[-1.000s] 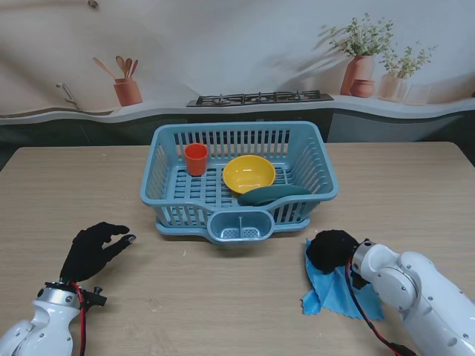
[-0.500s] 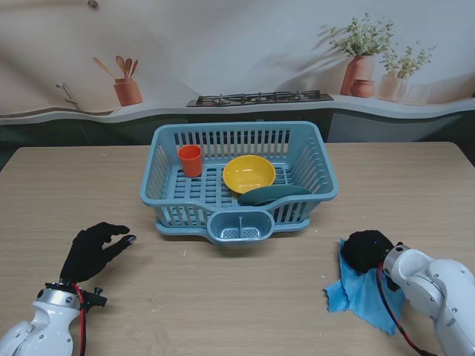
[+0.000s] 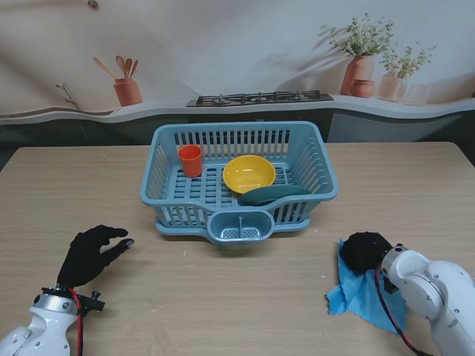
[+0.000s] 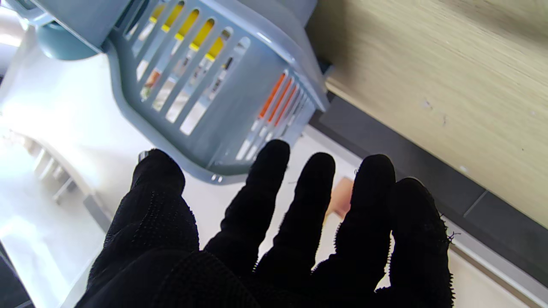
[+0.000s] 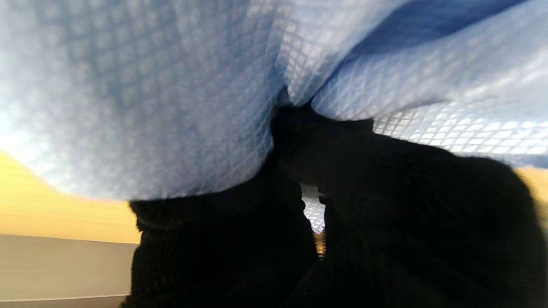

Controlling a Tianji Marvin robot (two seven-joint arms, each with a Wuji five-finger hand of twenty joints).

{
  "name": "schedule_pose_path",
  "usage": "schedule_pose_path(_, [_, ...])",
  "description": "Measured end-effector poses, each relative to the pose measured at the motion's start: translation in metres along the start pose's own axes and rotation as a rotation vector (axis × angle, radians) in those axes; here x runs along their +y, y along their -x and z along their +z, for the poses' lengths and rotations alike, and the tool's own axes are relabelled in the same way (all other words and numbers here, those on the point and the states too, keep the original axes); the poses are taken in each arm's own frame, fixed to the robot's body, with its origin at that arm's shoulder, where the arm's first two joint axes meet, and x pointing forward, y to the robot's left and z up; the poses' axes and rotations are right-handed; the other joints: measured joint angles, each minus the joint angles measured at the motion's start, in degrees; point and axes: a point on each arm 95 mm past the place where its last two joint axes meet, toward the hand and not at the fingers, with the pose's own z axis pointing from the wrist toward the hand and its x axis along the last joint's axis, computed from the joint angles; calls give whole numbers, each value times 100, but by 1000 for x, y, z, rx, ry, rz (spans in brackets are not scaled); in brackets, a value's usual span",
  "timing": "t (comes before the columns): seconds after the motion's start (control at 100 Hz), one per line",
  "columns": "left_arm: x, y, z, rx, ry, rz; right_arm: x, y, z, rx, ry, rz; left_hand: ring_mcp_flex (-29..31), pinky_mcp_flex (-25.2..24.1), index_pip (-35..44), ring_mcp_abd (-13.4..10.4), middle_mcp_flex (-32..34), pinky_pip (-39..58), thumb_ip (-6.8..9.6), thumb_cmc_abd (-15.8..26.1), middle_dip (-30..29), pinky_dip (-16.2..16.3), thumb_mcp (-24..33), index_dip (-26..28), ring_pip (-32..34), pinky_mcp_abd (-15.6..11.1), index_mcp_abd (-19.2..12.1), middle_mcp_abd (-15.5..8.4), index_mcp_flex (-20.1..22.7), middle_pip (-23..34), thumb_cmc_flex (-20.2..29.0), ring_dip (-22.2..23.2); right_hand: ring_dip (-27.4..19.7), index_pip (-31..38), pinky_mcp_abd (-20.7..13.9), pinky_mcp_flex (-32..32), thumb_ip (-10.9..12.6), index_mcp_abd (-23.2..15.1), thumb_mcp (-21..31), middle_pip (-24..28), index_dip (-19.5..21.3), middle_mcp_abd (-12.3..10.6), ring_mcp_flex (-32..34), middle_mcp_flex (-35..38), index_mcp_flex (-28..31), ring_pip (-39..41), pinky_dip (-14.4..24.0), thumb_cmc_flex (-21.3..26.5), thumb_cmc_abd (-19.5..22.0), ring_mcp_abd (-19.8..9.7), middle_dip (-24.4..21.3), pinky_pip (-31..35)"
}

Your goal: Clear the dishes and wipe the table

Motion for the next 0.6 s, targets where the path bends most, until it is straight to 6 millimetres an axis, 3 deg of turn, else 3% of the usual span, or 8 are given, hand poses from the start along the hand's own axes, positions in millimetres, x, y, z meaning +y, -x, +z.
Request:
schedule_pose_path(0.39, [1, 0, 1, 0, 19, -2, 18, -61, 31, 139, -7, 88, 0, 0, 0, 0, 0, 0, 0, 0, 0, 0, 0, 0, 0, 0, 0, 0, 0, 0, 0, 0, 0, -155, 12, -3, -7, 4, -15, 18, -96, -14, 0, 0, -9, 25, 0, -8, 2, 8, 21, 28])
schedule_pose_path(0.6, [1, 0, 2, -4, 25, -4, 20, -68, 33, 153, -6, 72, 0, 0, 0, 0, 0, 0, 0, 1, 0, 0, -1, 0, 0, 0, 0, 0, 0, 0, 0, 0, 0, -167, -1, -8, -11, 7, -18, -43, -97, -63, 0, -6, -14, 26, 0, -15, 3, -8, 2, 29])
